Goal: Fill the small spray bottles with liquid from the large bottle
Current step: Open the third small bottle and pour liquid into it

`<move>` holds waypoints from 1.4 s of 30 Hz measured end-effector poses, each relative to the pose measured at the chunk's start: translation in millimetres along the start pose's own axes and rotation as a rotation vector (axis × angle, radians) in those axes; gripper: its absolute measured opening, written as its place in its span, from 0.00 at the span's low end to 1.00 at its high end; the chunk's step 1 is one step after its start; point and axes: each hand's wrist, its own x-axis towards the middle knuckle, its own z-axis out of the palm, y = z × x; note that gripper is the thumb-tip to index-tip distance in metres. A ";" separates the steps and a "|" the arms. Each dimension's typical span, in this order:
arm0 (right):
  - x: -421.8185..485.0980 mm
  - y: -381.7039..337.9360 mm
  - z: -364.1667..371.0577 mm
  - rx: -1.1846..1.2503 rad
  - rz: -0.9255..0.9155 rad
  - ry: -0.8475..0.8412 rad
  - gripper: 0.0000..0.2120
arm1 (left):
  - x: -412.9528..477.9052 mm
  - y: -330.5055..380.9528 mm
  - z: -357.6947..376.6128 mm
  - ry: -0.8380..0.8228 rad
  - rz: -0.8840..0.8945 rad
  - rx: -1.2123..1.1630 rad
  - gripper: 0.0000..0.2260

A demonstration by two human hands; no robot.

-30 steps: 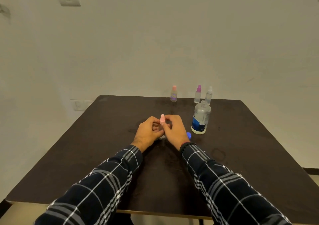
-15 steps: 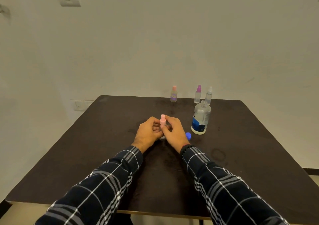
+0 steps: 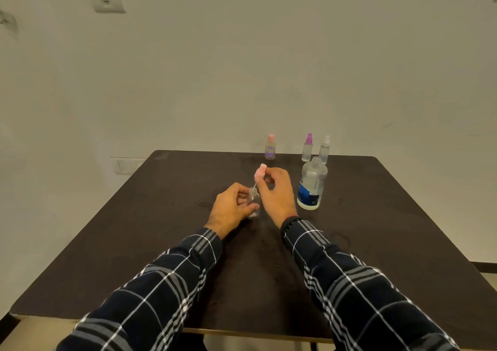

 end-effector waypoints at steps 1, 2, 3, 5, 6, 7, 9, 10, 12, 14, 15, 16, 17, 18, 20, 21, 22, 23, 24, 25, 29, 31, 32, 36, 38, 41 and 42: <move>4.2 -2.5 -2.4 -0.005 -0.020 0.035 0.13 | -0.8 1.2 0.0 0.003 0.002 0.001 0.15; 9.5 -4.9 -5.0 -0.003 -0.040 0.068 0.14 | -0.5 1.5 0.3 0.006 0.005 -0.001 0.15; 16.0 -6.6 -7.9 0.005 -0.057 0.094 0.15 | -0.5 1.7 0.4 0.007 0.006 -0.001 0.15; 29.2 -11.2 -16.3 0.031 -0.077 0.115 0.16 | 1.1 1.5 0.8 0.014 0.002 0.004 0.15; 34.4 -14.8 -21.8 0.053 -0.080 0.110 0.16 | 1.9 1.3 0.4 0.025 -0.004 0.010 0.16; 38.6 -18.1 -27.3 0.073 -0.085 0.098 0.16 | 2.8 2.2 -0.1 0.040 -0.009 0.018 0.16; 41.9 -21.6 -35.3 0.073 -0.114 0.068 0.15 | 5.0 2.0 -1.0 0.074 -0.009 0.019 0.16; 40.7 -21.2 -37.6 0.042 -0.131 0.052 0.15 | 6.2 1.2 -0.8 0.085 -0.007 0.013 0.15; 33.7 -13.4 -38.0 -0.065 -0.155 -0.005 0.14 | 6.7 -0.5 -0.4 0.091 -0.004 0.010 0.16; 24.7 2.3 -34.2 -0.227 -0.179 -0.096 0.11 | 6.9 -2.2 0.2 0.088 -0.004 -0.002 0.16; 20.6 10.3 -31.0 -0.326 -0.188 -0.155 0.11 | 7.1 -3.0 0.0 0.087 -0.005 -0.007 0.16; 17.1 16.9 -28.3 -0.423 -0.186 -0.221 0.12 | 7.8 -3.8 0.0 0.085 -0.005 -0.014 0.16; 14.5 21.0 -25.8 -0.514 -0.171 -0.291 0.13 | 7.9 -3.6 -0.1 0.080 -0.006 -0.017 0.16; 12.1 23.1 -23.9 -0.595 -0.153 -0.359 0.12 | 8.1 -3.6 -0.3 0.077 -0.004 -0.019 0.16; 8.5 26.2 -21.9 -0.721 -0.147 -0.479 0.11 | 8.4 -2.8 -0.5 0.072 0.000 -0.015 0.16; 7.6 28.2 -21.3 -0.763 -0.150 -0.534 0.11 | 8.7 -2.8 -0.6 0.069 0.000 -0.013 0.16; 6.6 29.1 -21.2 -0.799 -0.146 -0.588 0.11 | 9.3 -3.4 -0.5 0.064 -0.002 -0.013 0.16; 5.5 30.7 -21.1 -0.835 -0.139 -0.634 0.11 | 9.2 -3.4 -0.5 0.062 -0.004 -0.012 0.16; 5.2 33.8 -20.8 -0.864 -0.140 -0.668 0.13 | 9.4 -4.0 -0.3 0.061 -0.007 -0.012 0.16; 4.1 36.2 -21.1 -0.885 -0.145 -0.687 0.16 | 9.3 -4.4 -0.1 0.064 -0.007 -0.014 0.16; -7.3 36.1 -41.0 -0.844 -0.383 -0.291 0.17 | 10.6 -6.6 0.8 0.073 -0.013 -0.034 0.16; -14.3 34.9 -56.9 -0.703 -0.392 0.094 0.12 | 10.1 -6.7 0.2 0.073 -0.012 -0.037 0.16; -14.8 35.7 -64.0 -0.623 -0.275 0.234 0.13 | 10.4 -7.0 0.0 0.071 -0.011 -0.041 0.16; -1.7 53.5 -81.3 -0.258 0.297 0.407 0.39 | 9.7 -7.7 -0.3 0.063 -0.007 -0.036 0.15; 8.7 63.4 -86.2 -0.047 0.397 0.231 0.48 | 10.2 -7.7 -1.0 0.054 -0.007 -0.026 0.15; 20.1 69.3 -85.3 0.048 0.344 0.020 0.50 | 10.5 -6.7 -0.8 0.047 -0.013 -0.007 0.14; 23.0 69.6 -83.8 0.044 0.324 0.008 0.49 | 10.8 -6.4 -0.8 0.046 -0.016 -0.005 0.14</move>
